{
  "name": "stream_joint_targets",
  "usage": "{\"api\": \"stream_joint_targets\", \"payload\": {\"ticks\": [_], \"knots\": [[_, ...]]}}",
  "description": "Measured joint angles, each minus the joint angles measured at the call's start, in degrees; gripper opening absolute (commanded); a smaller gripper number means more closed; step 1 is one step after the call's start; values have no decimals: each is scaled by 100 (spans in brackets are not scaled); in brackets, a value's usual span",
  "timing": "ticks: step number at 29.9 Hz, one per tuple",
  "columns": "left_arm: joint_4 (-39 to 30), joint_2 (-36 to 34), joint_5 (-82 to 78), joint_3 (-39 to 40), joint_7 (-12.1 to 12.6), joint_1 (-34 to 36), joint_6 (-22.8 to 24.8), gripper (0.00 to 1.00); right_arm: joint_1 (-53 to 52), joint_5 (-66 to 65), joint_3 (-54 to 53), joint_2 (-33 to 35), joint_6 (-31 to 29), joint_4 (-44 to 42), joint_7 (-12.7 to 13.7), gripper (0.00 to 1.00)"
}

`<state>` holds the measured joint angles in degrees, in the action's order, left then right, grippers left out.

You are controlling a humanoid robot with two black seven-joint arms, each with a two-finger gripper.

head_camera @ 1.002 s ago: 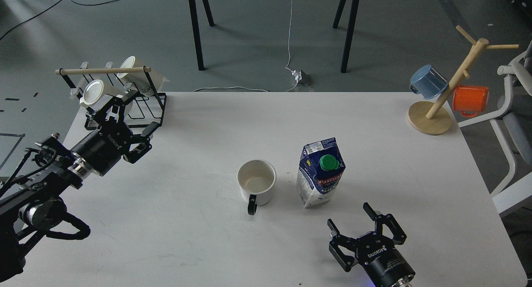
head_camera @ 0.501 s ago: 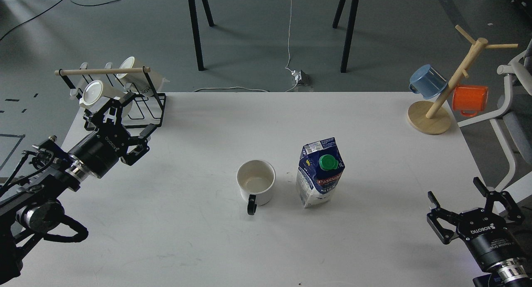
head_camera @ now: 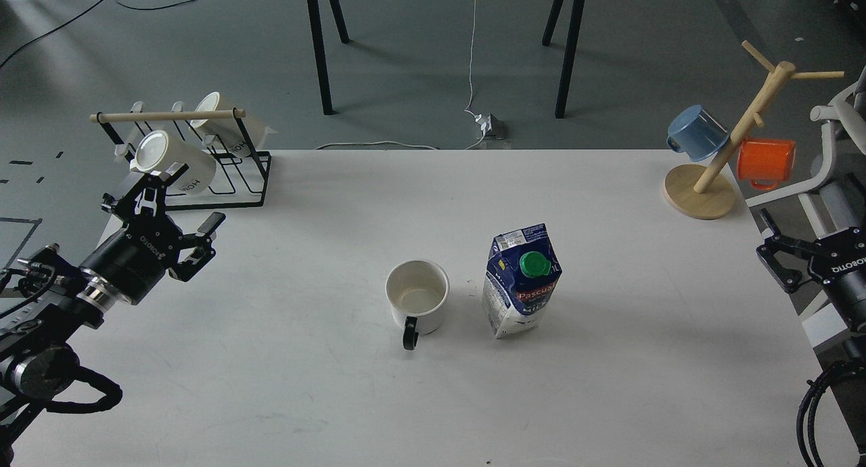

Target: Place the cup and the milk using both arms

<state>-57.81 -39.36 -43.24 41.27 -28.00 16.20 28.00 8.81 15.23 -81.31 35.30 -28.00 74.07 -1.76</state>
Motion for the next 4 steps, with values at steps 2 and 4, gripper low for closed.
{"api": "stream_joint_targets", "payload": {"ticks": [2, 4], "knots": [[0, -5, 0, 41, 0, 31, 0, 99, -5, 0, 7, -1, 0, -92, 0, 99], [0, 7, -1, 96, 0, 44, 0, 99, -9, 0, 9, -10, 0, -186, 0, 99]]}}
